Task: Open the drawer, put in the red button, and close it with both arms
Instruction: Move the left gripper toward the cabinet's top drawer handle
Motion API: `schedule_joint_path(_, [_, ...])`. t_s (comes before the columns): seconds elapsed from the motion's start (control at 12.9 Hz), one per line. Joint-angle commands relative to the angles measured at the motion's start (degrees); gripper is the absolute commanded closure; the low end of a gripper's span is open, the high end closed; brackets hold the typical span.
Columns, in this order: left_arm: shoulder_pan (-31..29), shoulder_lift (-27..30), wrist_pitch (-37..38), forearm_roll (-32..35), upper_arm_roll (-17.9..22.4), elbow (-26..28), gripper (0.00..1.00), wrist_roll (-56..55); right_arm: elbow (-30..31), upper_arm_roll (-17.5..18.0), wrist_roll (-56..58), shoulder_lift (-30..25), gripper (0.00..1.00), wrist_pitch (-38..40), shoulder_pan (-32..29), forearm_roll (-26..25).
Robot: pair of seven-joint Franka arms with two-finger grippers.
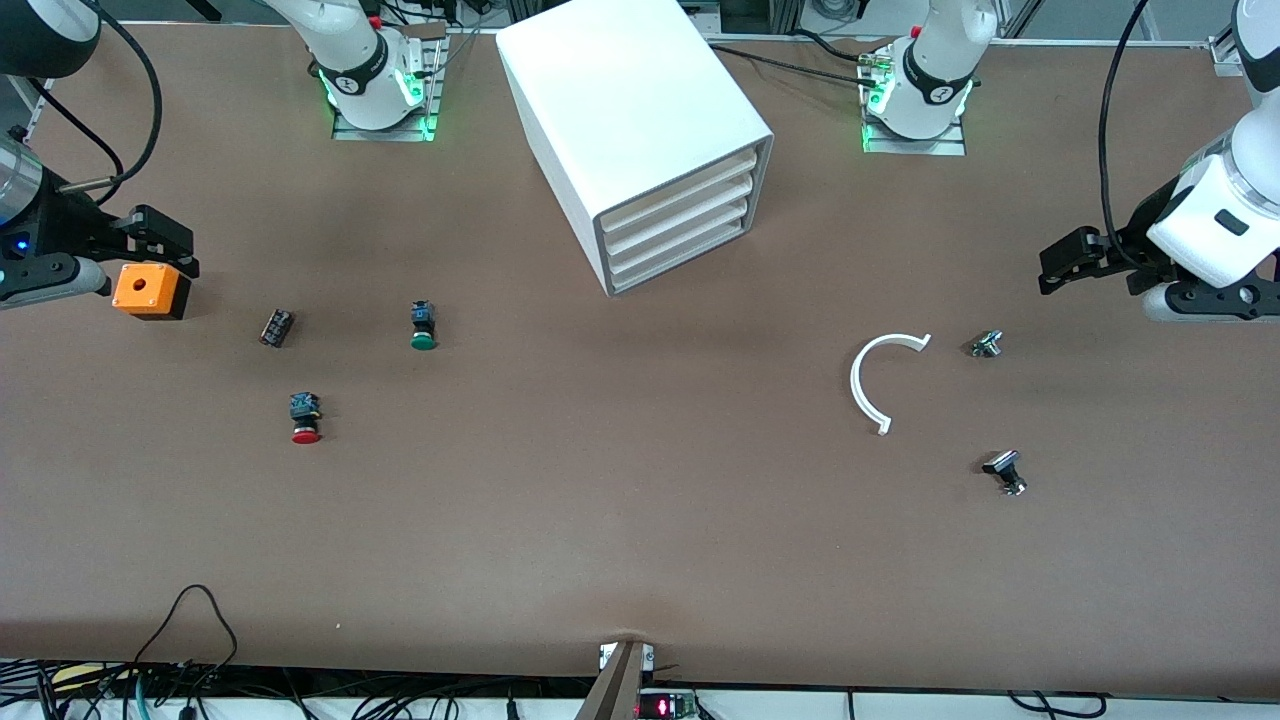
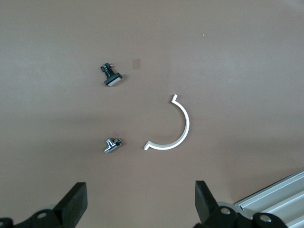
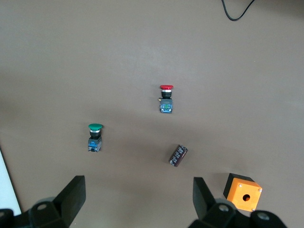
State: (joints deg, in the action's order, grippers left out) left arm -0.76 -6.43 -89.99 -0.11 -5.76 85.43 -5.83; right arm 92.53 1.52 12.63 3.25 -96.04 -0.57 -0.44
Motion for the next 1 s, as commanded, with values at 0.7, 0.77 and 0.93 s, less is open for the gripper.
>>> schedule_joint_path(0.7, [3.6,-3.8,1.1,-6.9,-1.8,0.5,0.00,0.5,-0.6,0.2,0.0,-0.1,0.00,0.5,-0.1,0.3])
schedule_joint_path(0.77, [5.1,-4.8,1.1,-8.0,-2.0,0.4,0.00,0.5,-0.6,0.2,0.0,-0.1,0.00,0.5,-0.1,0.3])
schedule_joint_path(0.93, [6.8,-6.7,0.7,-12.3,-2.1,0.5,0.00,0.4,-0.6,0.2,0.0,-0.1,0.00,0.4,-0.1,0.3])
